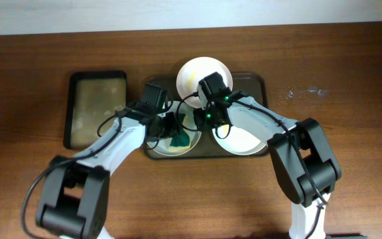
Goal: Clean dirty plates on tray and stack at the side
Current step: 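Hold the grey-blue plate rim with the right gripper and scrub with sponge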
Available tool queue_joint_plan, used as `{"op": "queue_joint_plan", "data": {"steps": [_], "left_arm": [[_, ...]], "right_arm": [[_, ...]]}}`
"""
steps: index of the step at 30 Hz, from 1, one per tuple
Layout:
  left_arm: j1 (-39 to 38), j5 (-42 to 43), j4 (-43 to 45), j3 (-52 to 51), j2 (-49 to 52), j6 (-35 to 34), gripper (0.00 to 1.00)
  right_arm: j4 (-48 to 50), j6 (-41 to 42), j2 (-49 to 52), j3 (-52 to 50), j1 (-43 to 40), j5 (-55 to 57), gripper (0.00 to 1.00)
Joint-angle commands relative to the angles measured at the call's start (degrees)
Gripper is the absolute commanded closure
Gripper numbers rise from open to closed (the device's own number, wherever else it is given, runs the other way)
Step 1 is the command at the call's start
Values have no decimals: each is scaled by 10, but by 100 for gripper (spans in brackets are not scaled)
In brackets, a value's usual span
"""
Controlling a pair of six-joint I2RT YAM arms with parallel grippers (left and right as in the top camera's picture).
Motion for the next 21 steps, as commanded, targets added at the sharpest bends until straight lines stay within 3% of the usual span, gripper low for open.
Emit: {"op": "queue_joint_plan", "data": {"steps": [1,4,6,10,16,21], "left_arm": [[0,5,6,-4,31,-6,59],[0,3,7,-4,40,-6,66],[0,-27,4,-4,49,-6,81],[0,-126,-22,-4,52,-6,100],[0,-381,-58,1,41,5,100],[0,-406,-70,33,-5,5,100]], "right_arm": [[-5,4,11,0,4,3,82],[-5,4,11,0,4,3,82],[-5,4,11,0,4,3,82],[-10,3,11,0,4,5,82],[-19,3,11,0,4,23,85],[-20,3,11,0,4,23,86]]}}
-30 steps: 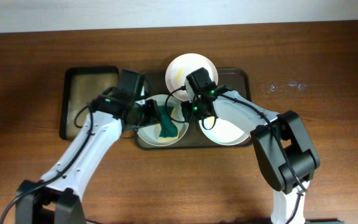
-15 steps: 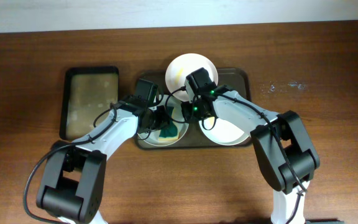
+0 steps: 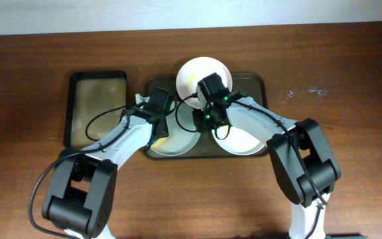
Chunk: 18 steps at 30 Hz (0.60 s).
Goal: Clean dirty plates on tray and stack at the side
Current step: 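Hold the grey-blue plate rim with the right gripper and scrub with sponge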
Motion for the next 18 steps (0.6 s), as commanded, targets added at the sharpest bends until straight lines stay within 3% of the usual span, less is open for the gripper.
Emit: {"op": "queue_joint_plan", "data": {"steps": [1,8,18], "left_arm": [[17,-105,-7,23,-40,9,100],[17,177,73,27,-56,-10,100],[17,153,73,26,44,-19,100]], "right_arm": [[-12,1,11,-1,2,25,86],[-12,1,11,-1,2,25,86],[-14,1,11,-1,2,25,86]]}}
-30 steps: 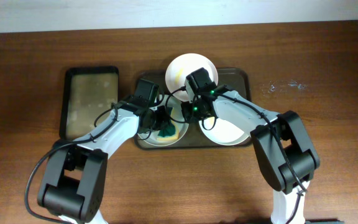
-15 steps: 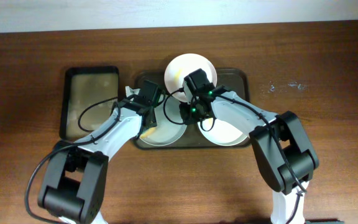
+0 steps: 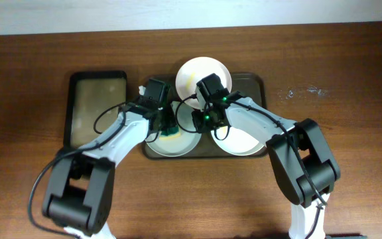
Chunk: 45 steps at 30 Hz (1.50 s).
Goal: Clean dirty plates on tray and stack at the side
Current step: 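Hold the grey-blue plate rim with the right gripper and scrub with sponge, then lift the grey-blue plate with the right gripper and place it at right side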
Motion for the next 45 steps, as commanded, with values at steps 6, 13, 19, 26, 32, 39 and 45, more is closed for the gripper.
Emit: {"op": "queue_joint_plan", "data": {"steps": [6,13,19,26,32,39,45], "left_arm": [[2,-213,-84,7,19,-1,100],[2,-268,-131,8,-137,-1,100],[29,-248,-189,8,-261,-57,100],[139,-181,-250,7,-294,-56,100],[210,-122,-252,7,-294,-27,100],[221,-116,-260,7,-294,-26,100],[221,-116,-261,7,-294,-26,100]], "right_arm": [[-8,1,11,-2,-2,22,96],[-10,1,-12,1,-2,22,96],[-44,-47,-67,21,3,23,96],[-134,-95,-110,124,75,275,96],[-118,-219,-110,171,173,634,96],[19,-476,-110,171,246,814,96],[99,-587,-110,171,273,867,96]]}}
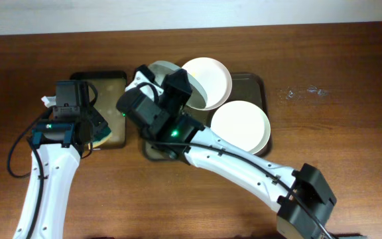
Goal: Clean dirty plates on tray and stack at the side
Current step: 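Lift the grey-blue plate with the right gripper and place it at right side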
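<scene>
Only the overhead view shows this moment. The dark serving tray (pixel 257 83) carries two white plates, one at the back (pixel 211 79) and one at the front right (pixel 241 126). A third white plate (pixel 159 67) shows as a rim at the tray's back left corner, mostly hidden behind my right wrist. My right gripper (pixel 144 79) reaches across the tray and appears shut on it. To the left, my left gripper (pixel 90 131) is over the small dark tray (pixel 108 79), shut on a yellow-green sponge (pixel 103 137).
The brown wooden table (pixel 323 172) extends to the right and front of the tray. A faint smudge of marks (pixel 304 91) lies on the wood to the right of the tray. My right arm stretches diagonally from the front right corner across the tray's front.
My left gripper left the front-left plate and now sits over the small tray with the sponge. My right arm swung across to the left, and the front-left plate is gone from its spot, now up by the right gripper.
Both grippers stayed at the front-left plate through the earlier moments, the left one with the sponge on it at different spots, the right one at its right rim. Now the sponge is over the small tray and the right gripper has that plate at the back left.
</scene>
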Available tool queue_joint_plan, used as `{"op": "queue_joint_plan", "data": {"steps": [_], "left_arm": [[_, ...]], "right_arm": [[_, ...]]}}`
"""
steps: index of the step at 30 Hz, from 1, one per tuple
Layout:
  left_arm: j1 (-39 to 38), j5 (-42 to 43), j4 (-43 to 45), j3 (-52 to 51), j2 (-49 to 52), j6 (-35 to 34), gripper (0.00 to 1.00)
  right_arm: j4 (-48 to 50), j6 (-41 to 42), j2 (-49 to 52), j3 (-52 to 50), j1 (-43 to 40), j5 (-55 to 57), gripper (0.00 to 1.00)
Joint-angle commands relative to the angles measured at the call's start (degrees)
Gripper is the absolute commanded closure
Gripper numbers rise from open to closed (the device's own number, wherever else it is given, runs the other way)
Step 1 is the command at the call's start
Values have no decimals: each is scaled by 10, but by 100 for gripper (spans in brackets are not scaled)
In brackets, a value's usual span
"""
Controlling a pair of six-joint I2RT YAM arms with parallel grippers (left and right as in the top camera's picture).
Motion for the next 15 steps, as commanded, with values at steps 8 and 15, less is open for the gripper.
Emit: {"op": "queue_joint_plan", "data": {"steps": [8,15], "left_arm": [[2,2,-1,0,-5,9,100],[2,2,-2,0,-5,9,100]], "right_arm": [[-63,209,-16,7,-52,-39,96],[-236,461,-18,7,-295,-782,96]]}}
